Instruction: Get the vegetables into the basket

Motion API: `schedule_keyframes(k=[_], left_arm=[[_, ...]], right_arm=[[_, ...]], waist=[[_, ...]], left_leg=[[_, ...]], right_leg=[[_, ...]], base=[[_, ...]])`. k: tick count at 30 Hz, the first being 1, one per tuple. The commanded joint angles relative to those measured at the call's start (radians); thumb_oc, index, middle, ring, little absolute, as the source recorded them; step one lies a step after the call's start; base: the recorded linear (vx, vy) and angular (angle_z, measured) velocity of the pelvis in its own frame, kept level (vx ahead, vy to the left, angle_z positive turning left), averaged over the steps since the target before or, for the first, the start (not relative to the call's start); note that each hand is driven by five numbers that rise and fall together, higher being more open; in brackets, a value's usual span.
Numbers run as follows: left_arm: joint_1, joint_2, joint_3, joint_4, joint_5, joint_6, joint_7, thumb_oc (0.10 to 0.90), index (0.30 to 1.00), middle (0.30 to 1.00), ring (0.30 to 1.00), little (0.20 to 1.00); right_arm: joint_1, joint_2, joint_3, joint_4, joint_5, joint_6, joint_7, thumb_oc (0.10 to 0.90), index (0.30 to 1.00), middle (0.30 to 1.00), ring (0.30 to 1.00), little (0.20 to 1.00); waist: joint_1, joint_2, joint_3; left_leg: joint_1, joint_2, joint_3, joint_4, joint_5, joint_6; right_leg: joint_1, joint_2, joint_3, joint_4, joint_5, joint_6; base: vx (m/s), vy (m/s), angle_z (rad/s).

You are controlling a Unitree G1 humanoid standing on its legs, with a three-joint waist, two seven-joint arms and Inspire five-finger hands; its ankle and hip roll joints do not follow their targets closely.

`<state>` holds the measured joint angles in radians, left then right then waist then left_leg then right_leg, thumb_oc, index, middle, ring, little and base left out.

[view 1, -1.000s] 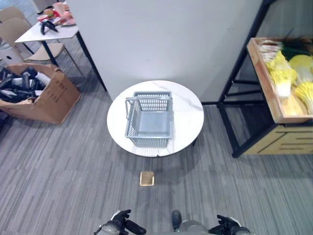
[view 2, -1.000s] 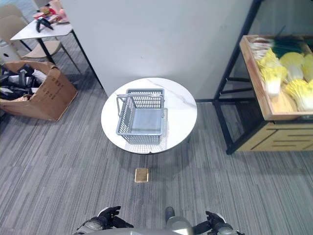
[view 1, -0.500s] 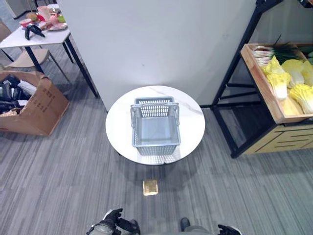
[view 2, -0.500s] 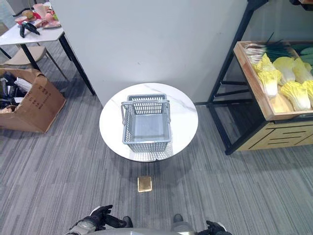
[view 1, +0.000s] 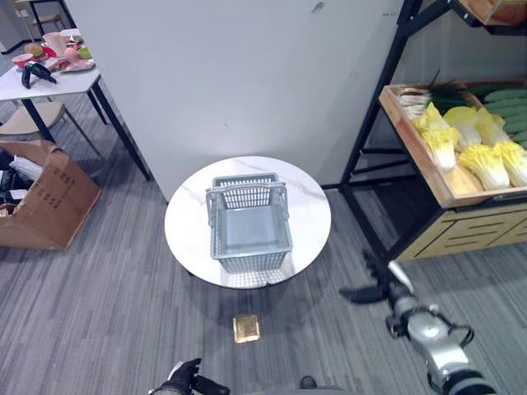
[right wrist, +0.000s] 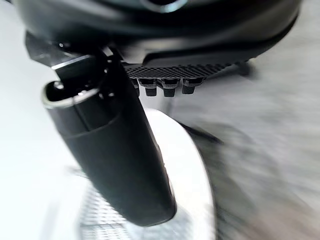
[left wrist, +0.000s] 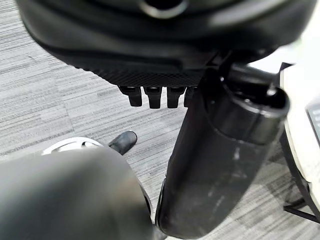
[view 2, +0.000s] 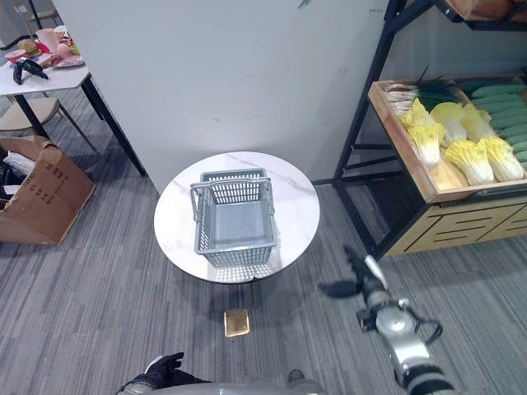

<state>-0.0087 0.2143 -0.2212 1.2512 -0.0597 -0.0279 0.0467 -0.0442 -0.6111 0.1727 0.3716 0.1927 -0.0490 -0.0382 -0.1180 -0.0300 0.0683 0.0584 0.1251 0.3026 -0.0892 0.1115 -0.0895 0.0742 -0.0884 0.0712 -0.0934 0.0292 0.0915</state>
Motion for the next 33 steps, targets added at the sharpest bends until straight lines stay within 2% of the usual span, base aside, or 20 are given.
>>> schedule_keyframes(k=[1,6,10,12,14,16,17,20,21,23,28,31,33], left_arm=[[-0.025,-0.011,-0.006,0.064,-0.001,-0.001,0.014,0.9,1.0,1.0,1.0,1.0],[-0.031,-0.008,-0.012,0.055,-0.003,0.006,0.021,0.9,1.0,1.0,1.0,1.0],[-0.034,-0.003,-0.029,0.049,-0.004,0.004,0.026,0.9,1.0,1.0,1.0,1.0],[-0.041,-0.001,-0.058,0.046,-0.008,0.0,0.034,0.9,1.0,1.0,1.0,1.0],[-0.046,0.0,-0.067,0.044,-0.012,-0.001,0.041,0.9,1.0,1.0,1.0,1.0],[-0.062,0.018,-0.075,0.018,-0.026,-0.022,0.11,0.9,1.0,1.0,1.0,1.0],[-0.063,0.016,-0.073,0.018,-0.026,-0.022,0.11,0.9,1.0,1.0,1.0,1.0],[-0.072,0.028,-0.062,-0.017,-0.056,-0.046,0.21,0.9,1.0,1.0,1.0,1.0],[-0.072,0.027,-0.06,-0.017,-0.056,-0.046,0.211,0.9,1.0,1.0,1.0,1.0],[-0.061,0.031,-0.055,-0.012,-0.081,-0.048,0.225,0.9,1.0,1.0,1.0,1.0],[-0.076,0.058,-0.056,0.016,-0.094,-0.055,0.249,0.9,1.0,1.0,1.0,1.0],[-0.081,0.061,-0.06,0.018,-0.098,-0.059,0.251,0.9,1.0,1.0,1.0,1.0],[-0.097,0.07,-0.082,0.014,-0.094,-0.066,0.26,0.9,1.0,1.0,1.0,1.0]], right_arm=[[-0.171,-0.058,-0.057,-0.113,-0.045,-0.091,-0.025,0.9,1.0,1.0,1.0,1.0],[-0.313,-0.121,0.024,-0.199,-0.09,-0.09,-0.014,0.9,1.0,1.0,1.0,1.0],[-0.425,-0.152,0.099,-0.167,-0.084,-0.091,-0.014,0.9,1.0,1.0,1.0,1.0],[-0.609,-0.184,0.221,-0.085,-0.087,-0.085,-0.017,0.9,1.0,1.0,1.0,1.0],[-0.672,-0.188,0.266,-0.038,-0.084,-0.082,-0.021,0.9,1.0,1.0,1.0,1.0],[-0.832,-0.224,0.367,0.094,-0.091,-0.072,-0.039,0.9,1.0,1.0,1.0,1.0],[-0.839,-0.222,0.373,0.099,-0.089,-0.075,-0.039,0.9,1.0,1.0,1.0,1.0],[-1.007,-0.264,0.465,0.233,-0.11,-0.066,-0.079,0.9,1.0,1.0,1.0,1.0],[-1.012,-0.263,0.469,0.236,-0.109,-0.067,-0.079,0.9,1.0,1.0,1.0,1.0],[-1.12,-0.277,0.539,0.342,-0.119,-0.06,-0.086,0.9,1.0,1.0,1.0,1.0],[-1.319,-0.247,0.638,0.617,-0.134,-0.054,-0.106,0.9,1.0,1.0,1.0,1.0],[-1.355,-0.239,0.657,0.668,-0.145,-0.054,-0.111,0.9,1.0,1.0,1.0,1.0],[-1.418,-0.23,0.689,0.793,-0.173,-0.05,-0.122,0.9,1.0,1.0,1.0,1.0]], waist=[[0.023,-0.029,0.031],[0.051,-0.047,0.048],[0.068,-0.057,0.058],[0.086,-0.071,0.075],[0.092,-0.077,0.082],[0.117,-0.095,0.104],[0.114,-0.093,0.104],[0.145,-0.112,0.136],[0.144,-0.111,0.136],[0.16,-0.122,0.146],[0.181,-0.136,0.175],[0.184,-0.137,0.181],[0.194,-0.142,0.198]], left_leg=[[0.047,-0.005,-0.077,0.002,-0.048,-0.037],[0.038,0.003,-0.087,0.002,-0.046,-0.037],[0.027,0.005,-0.092,0.002,-0.043,-0.038],[0.014,0.009,-0.1,0.002,-0.036,-0.041],[0.004,0.011,-0.104,0.002,-0.033,-0.043],[-0.029,0.013,-0.117,0.002,-0.021,-0.047],[-0.03,0.013,-0.118,0.002,-0.02,-0.047],[-0.089,0.013,-0.142,0.002,-0.002,-0.053],[-0.09,0.013,-0.142,0.002,-0.002,-0.053],[-0.109,0.014,-0.152,0.002,0.002,-0.055],[-0.162,0.014,-0.18,0.002,0.019,-0.061],[-0.176,0.015,-0.188,0.002,0.023,-0.063],[-0.208,0.015,-0.206,0.002,0.03,-0.066]], right_leg=[[0.02,0.02,-0.032,0.011,-0.014,0.036],[0.012,0.023,-0.043,0.008,-0.01,0.037],[0.007,0.027,-0.051,0.006,-0.009,0.038],[-0.001,0.028,-0.056,0.006,-0.005,0.039],[-0.007,0.028,-0.059,0.007,-0.003,0.039],[-0.033,0.03,-0.065,0.006,0.004,0.039],[-0.034,0.03,-0.066,0.006,0.004,0.039],[-0.086,0.034,-0.08,0.006,0.024,0.042],[-0.087,0.034,-0.08,0.006,0.024,0.042],[-0.101,0.039,-0.084,0.006,0.024,0.043],[-0.14,0.04,-0.098,0.006,0.031,0.044],[-0.151,0.04,-0.103,0.006,0.033,0.045],[-0.179,0.04,-0.111,0.006,0.042,0.046]], base=[[0.0,0.0,0.0],[-0.01,-0.002,0.01],[-0.02,-0.007,0.1],[-0.04,-0.009,0.05],[-0.05,-0.017,0.12],[-0.07,-0.02,0.2],[-0.07,-0.019,0.1],[-0.08,-0.024,0.12],[0.0,0.011,0.27],[0.0,0.015,0.21],[-0.01,0.004,0.11],[-0.03,-0.001,0.1],[-0.03,0.008,0.09]])
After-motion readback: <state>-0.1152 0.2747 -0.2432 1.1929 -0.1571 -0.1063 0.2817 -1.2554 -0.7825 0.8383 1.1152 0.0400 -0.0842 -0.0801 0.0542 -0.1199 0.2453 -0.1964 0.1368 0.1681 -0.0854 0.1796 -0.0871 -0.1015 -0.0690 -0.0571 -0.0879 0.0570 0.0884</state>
